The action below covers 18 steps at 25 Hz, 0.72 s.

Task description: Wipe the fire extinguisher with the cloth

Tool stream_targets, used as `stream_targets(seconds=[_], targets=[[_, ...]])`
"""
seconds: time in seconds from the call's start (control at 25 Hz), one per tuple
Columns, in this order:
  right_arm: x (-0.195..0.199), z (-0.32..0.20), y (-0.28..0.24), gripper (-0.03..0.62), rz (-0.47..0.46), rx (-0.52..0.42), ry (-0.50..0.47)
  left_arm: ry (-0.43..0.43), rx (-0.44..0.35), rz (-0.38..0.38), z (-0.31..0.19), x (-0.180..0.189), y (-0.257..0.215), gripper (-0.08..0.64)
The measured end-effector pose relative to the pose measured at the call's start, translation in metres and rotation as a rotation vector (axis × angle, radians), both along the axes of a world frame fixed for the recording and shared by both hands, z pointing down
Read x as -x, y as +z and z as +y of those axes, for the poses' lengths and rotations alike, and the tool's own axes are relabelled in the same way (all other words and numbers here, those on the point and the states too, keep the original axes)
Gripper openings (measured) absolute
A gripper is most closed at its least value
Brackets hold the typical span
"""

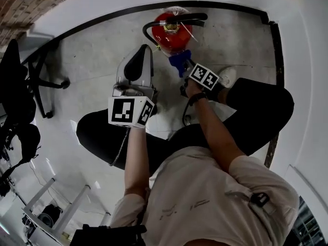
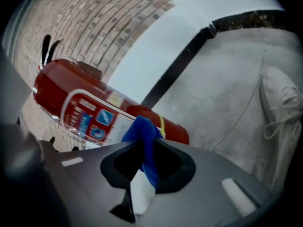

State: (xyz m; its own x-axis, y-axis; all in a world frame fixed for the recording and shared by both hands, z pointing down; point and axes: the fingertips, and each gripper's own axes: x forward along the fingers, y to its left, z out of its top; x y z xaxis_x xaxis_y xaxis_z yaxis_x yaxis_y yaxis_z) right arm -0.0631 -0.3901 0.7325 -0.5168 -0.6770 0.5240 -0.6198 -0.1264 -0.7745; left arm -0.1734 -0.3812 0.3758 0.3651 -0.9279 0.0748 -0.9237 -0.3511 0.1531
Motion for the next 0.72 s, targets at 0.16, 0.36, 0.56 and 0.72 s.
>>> stream_targets(seconds=[0.16,0.36,0.56,0.72], targets=[[-0.005,-0.008,0.075,0.058,0.022,0.111,0.088,0.025,0.016,-0.038,0.002,-0.006,0.003,0.000],[-0.014,0.013,0.160,0.063,0.167,0.266,-0.047,0.034,0.021,-0.006,-0.001,-0.013,-0.004,0.000],[-0.013,0.006,0.122,0.063,0.132,0.217,-0.070,0.047,0.005,-0.009,-0.017,-0.022,-0.001,0.000],[-0.007,-0.012,-0.014,0.064,-0.027,-0.015,0.003,0.090,-0.002,-0.078,-0.031,-0.027,0.004,0.000]])
